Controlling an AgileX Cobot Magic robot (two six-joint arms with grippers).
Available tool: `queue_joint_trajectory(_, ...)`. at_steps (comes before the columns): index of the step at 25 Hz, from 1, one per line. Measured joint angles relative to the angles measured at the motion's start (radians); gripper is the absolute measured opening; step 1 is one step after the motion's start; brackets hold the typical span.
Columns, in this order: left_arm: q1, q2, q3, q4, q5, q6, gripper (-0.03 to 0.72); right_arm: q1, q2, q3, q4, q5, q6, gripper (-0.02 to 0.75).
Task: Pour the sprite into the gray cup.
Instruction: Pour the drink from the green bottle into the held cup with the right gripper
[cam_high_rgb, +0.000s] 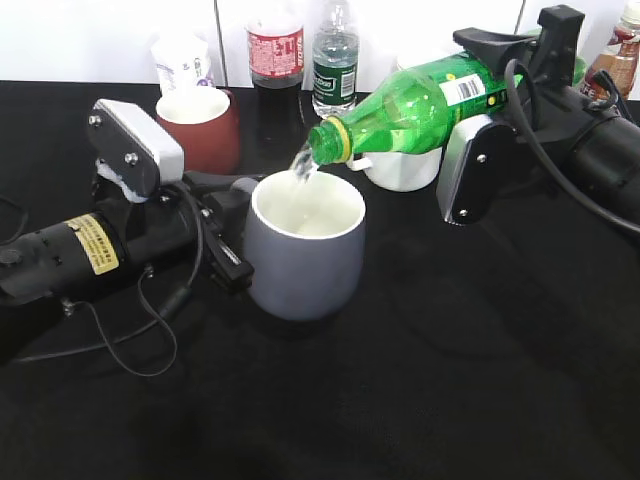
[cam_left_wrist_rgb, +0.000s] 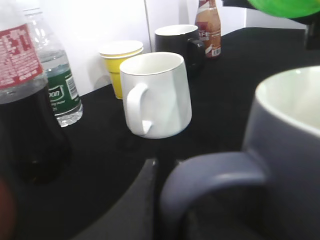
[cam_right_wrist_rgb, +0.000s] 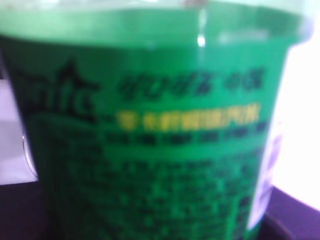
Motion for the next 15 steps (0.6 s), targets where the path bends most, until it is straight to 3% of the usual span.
queue_joint_trajectory(15,0.000,0.000,0.000,0.000,-0.038,0.003,0.051,0.000,0.000,-0.006,-0.027,-0.012,-0.057,0.456)
